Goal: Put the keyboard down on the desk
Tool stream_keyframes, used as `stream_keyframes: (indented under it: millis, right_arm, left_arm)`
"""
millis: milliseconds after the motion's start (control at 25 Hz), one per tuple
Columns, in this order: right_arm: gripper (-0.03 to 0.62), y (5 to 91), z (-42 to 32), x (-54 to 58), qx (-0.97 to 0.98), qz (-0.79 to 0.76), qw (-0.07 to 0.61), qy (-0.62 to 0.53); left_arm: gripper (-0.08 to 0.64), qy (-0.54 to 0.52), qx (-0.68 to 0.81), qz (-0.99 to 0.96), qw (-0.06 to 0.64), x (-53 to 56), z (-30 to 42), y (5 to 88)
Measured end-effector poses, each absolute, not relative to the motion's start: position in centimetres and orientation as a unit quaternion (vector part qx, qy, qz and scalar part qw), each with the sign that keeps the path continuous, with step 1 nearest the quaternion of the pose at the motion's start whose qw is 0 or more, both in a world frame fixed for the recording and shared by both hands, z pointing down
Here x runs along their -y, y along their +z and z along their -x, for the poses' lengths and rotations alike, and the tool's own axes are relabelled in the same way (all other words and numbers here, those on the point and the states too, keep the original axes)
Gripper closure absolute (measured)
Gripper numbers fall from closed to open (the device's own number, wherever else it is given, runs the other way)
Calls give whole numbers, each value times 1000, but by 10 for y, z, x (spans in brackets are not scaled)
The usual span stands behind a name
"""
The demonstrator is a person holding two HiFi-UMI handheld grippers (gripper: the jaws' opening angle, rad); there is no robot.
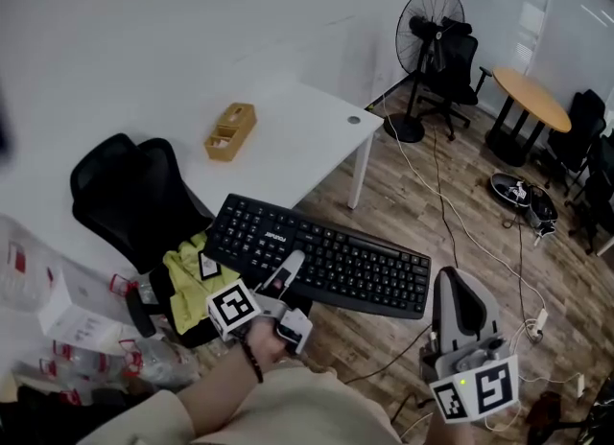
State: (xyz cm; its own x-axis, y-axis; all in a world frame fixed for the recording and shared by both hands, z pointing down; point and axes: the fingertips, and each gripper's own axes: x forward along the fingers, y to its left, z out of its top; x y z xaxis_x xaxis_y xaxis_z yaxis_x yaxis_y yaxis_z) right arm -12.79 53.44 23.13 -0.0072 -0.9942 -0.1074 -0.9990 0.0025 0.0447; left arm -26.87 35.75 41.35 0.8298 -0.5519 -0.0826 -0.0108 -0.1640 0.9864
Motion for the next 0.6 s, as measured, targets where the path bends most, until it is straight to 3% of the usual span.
stream_keyframes:
  millis: [600]
  right_arm:
    - [569, 260, 86, -514, -704, 710, -3, 28]
  left_arm:
    - [472, -204, 196, -719, 635, -334, 237, 435]
